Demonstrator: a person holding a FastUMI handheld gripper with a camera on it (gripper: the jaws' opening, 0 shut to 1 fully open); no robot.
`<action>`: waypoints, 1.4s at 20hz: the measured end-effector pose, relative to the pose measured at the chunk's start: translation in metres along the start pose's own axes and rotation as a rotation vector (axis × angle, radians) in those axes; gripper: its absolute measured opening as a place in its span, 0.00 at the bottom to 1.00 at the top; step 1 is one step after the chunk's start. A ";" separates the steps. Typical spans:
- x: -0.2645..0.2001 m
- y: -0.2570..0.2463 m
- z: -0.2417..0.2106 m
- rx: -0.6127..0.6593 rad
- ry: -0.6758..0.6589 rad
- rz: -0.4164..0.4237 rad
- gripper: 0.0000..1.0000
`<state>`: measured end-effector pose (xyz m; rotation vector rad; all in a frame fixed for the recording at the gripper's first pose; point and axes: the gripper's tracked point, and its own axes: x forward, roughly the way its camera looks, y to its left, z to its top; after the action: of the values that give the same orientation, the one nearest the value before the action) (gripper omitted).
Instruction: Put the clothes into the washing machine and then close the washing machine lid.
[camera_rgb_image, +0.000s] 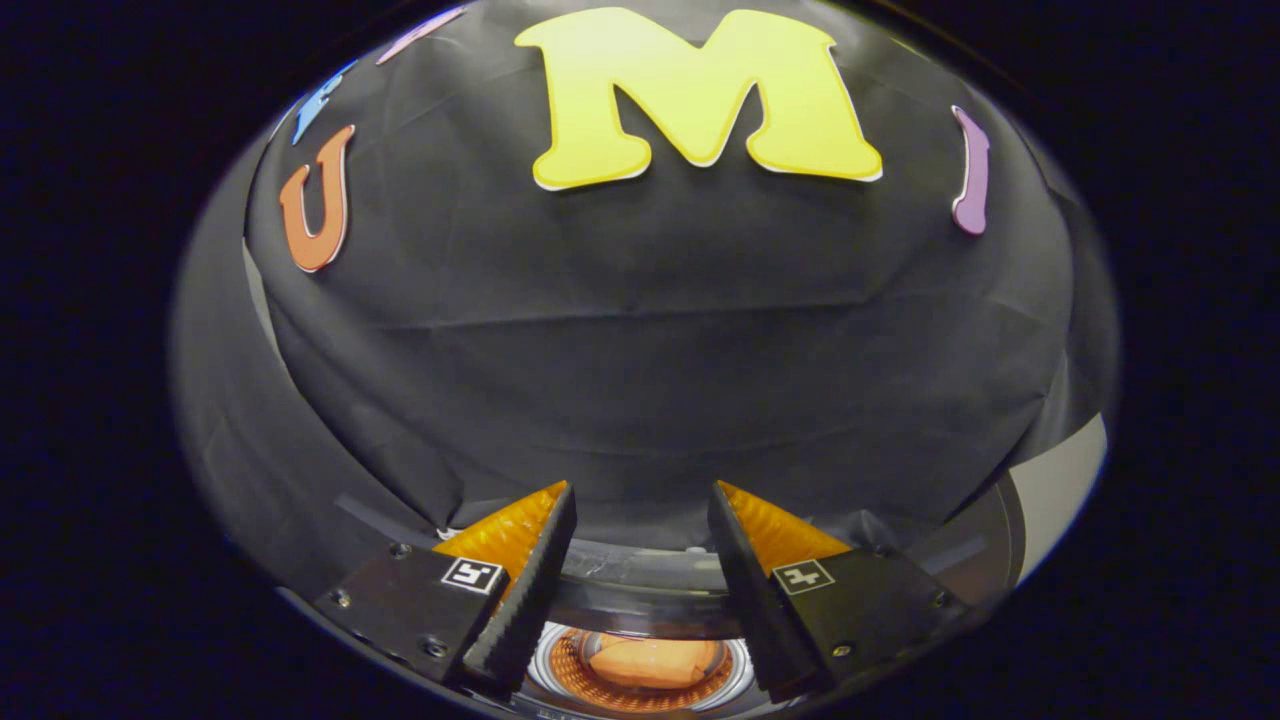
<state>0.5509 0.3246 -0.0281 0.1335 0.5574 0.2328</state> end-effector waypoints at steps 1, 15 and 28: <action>-0.001 0.000 -0.002 0.000 -0.004 0.000 0.84; -0.020 0.004 -0.015 -0.014 -0.071 0.005 0.84; -0.024 0.005 -0.020 -0.035 -0.130 0.020 0.84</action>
<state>0.5191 0.3247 -0.0315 0.1198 0.4226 0.2515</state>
